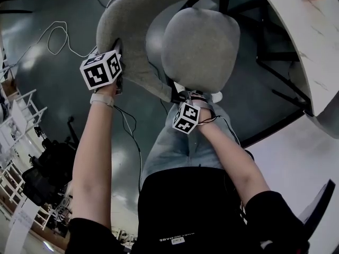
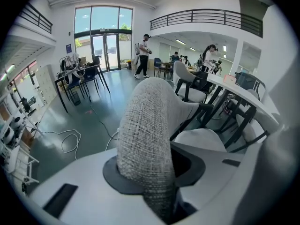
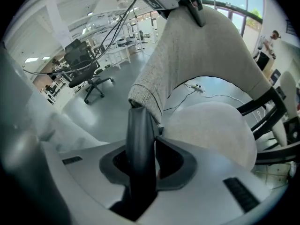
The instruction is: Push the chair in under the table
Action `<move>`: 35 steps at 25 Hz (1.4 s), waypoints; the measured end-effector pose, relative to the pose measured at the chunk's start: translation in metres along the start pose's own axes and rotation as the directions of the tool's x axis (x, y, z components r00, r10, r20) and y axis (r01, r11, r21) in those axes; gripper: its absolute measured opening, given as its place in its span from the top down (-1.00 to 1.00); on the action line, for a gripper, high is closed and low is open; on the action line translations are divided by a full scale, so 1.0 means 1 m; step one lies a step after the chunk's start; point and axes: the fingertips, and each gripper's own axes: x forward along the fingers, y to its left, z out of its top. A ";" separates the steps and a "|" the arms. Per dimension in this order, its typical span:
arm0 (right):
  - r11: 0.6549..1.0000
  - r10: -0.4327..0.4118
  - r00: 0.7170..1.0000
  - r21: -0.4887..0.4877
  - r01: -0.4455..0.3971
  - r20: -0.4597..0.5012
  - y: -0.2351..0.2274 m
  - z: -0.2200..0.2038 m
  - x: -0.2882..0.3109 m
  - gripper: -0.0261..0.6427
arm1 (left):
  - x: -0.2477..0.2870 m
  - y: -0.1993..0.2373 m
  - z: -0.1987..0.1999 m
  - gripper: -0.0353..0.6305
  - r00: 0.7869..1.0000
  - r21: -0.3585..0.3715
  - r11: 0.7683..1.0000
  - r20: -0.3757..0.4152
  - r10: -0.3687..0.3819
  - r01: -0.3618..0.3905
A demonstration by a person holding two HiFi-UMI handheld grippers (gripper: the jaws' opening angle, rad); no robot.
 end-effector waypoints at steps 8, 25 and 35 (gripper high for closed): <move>0.999 0.013 0.998 -0.040 -0.015 -0.057 0.005 -0.035 -0.014 0.65 | -0.018 -0.020 -0.019 0.53 1.000 -0.068 0.997 -0.003 0.020 -0.020; 0.987 0.023 0.989 -0.154 -0.046 -0.148 -0.016 -0.136 -0.056 0.66 | -0.040 -0.099 -0.060 0.49 0.999 -0.085 0.996 -0.047 0.013 -0.017; 0.958 0.092 0.977 -0.250 -0.139 -0.193 -0.033 -0.203 -0.086 0.67 | -0.056 -0.170 -0.095 0.04 0.992 0.021 0.997 -0.108 -0.070 0.073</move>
